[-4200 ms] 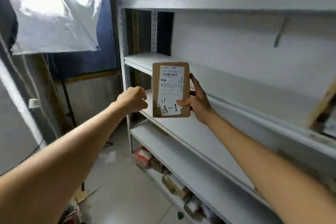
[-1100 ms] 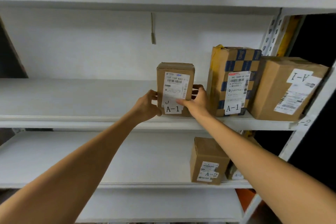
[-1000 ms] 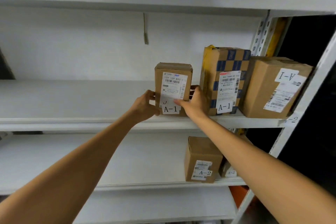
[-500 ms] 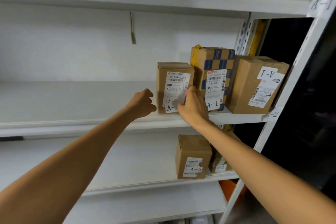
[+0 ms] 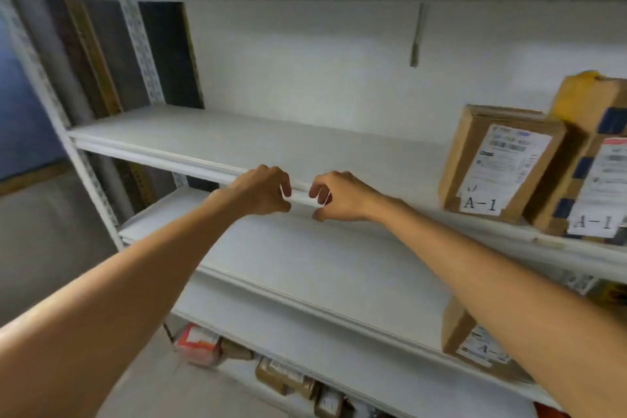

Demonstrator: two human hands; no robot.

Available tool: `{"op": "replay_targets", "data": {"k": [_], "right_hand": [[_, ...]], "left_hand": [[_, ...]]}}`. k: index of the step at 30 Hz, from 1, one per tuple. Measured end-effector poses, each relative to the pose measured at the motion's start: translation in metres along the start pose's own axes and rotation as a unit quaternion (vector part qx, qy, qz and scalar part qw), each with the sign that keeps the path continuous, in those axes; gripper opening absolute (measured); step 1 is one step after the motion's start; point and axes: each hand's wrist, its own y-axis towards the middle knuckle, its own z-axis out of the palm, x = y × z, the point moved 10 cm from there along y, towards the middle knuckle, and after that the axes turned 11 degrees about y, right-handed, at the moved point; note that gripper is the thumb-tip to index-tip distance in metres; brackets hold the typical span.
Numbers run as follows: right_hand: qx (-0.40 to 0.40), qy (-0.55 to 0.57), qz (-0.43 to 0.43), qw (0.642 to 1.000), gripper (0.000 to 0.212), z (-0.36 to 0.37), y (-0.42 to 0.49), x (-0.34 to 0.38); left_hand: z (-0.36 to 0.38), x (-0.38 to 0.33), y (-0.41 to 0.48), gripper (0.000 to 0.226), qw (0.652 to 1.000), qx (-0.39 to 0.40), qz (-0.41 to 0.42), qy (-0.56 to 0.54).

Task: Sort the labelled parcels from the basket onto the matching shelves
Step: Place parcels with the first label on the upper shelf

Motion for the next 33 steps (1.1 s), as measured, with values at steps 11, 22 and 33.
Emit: {"op": "replay_targets", "data": {"k": [11,22,33], "right_hand": [[0.23,-0.021,-0.314,0.921,0.044,0.181,0.005,0.209],[0.431,-0.032,-0.594,0.679,0.047,0.356,-0.284,0.351],[0.544,-0.078,-0.733,0.401,0.054,0.405,-0.625,0.367]], "left_hand": [[0.03,0.184,-0.25,0.024,0.915,0.046,-0.398,-0.041],[0.095,0.056,-0.684,0.026,0.674,0.076,-0.729,-0.093],[0.137,-0.172,-0.908,0.033,0.448,0.045,-0.884,-0.126]]}}
